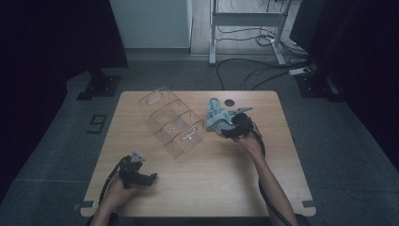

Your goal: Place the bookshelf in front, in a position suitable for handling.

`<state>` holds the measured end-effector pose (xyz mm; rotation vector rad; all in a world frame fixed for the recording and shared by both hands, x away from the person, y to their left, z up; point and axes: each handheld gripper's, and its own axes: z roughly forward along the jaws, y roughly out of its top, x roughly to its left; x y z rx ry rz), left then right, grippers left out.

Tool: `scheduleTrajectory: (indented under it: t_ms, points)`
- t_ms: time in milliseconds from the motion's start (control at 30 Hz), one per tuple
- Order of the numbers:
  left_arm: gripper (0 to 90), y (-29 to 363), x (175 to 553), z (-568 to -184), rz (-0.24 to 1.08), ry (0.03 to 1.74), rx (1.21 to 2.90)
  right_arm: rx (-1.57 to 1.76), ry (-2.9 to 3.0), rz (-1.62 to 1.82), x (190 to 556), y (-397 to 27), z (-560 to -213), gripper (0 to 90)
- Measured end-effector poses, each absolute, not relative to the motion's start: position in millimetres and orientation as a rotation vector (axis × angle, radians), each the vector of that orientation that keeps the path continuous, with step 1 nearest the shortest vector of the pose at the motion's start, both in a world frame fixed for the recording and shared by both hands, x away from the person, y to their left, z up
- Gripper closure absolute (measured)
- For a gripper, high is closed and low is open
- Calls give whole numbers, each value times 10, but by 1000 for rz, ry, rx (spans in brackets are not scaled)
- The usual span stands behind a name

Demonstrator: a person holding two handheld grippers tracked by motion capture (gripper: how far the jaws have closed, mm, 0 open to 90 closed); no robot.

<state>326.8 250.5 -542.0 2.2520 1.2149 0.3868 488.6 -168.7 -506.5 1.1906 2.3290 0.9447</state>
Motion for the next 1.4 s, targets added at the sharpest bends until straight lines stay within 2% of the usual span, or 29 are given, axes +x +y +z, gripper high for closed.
scheduleTrajectory:
  t_ms: [633,767,967,1067,1400]
  points:
    - [0,2501,3268,-5422,388,1210,2251,1205,2325,915,5163,-1560,-5240,152]
    - [0,2501,3268,-5422,388,1210,2251,1222,2333,906,5190,-1548,-5298,210]
    - [0,2501,3268,-5422,387,1210,2251,1233,2366,900,5175,-1551,-5308,428]
    - [0,2500,3268,-5422,388,1210,2251,1237,2369,889,5160,-1547,-5292,500]
    - [0,2494,3267,-5423,388,1208,2251,1212,2349,874,5115,-1552,-5164,540]
